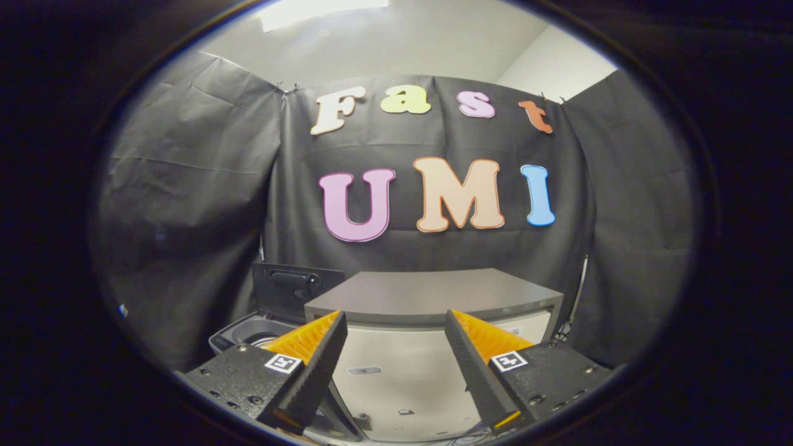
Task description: Put the clothes into the washing machine and then close the washing machine lid.
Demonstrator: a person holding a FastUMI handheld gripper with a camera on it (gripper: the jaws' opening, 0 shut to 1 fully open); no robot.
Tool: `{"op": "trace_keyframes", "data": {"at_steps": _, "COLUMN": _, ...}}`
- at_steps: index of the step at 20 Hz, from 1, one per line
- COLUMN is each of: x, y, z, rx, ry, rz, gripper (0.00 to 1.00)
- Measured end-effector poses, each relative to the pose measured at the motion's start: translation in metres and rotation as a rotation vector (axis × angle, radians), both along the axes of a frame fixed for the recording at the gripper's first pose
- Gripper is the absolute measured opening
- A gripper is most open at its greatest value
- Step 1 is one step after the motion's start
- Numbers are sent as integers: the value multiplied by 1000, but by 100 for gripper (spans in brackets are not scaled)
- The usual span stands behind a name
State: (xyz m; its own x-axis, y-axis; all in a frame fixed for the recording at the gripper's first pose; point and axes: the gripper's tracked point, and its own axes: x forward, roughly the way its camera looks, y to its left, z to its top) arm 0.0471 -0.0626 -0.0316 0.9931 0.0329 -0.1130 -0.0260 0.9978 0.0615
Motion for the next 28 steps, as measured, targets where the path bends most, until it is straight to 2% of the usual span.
{"op": "trace_keyframes", "data": {"at_steps": 4, "x": -3, "y": 0, "z": -12, "rx": 32, "ry": 18, "rz": -9, "gripper": 96}}
{"op": "trace_keyframes", "data": {"at_steps": 6, "x": 4, "y": 4, "z": -3, "rx": 28, "ry": 0, "rz": -8, "gripper": 96}}
{"op": "trace_keyframes", "data": {"at_steps": 9, "x": 29, "y": 30, "z": 31, "rx": 53, "ry": -52, "rz": 41, "gripper": 96}}
{"op": "trace_keyframes", "data": {"at_steps": 15, "x": 126, "y": 104, "z": 89, "rx": -15, "ry": -99, "rz": 167, "gripper": 96}}
{"op": "trace_keyframes", "data": {"at_steps": 18, "x": 173, "y": 151, "z": 103, "rx": 16, "ry": -109, "rz": 216, "gripper": 96}}
{"op": "trace_keyframes", "data": {"at_steps": 21, "x": 222, "y": 195, "z": 114, "rx": 31, "ry": -127, "rz": 231, "gripper": 96}}
{"op": "trace_keyframes", "data": {"at_steps": 24, "x": 283, "y": 235, "z": 103, "rx": 30, "ry": -98, "rz": 213, "gripper": 96}}
{"op": "trace_keyframes", "data": {"at_steps": 28, "x": 357, "y": 274, "z": 51, "rx": -15, "ry": -13, "rz": 172, "gripper": 96}}
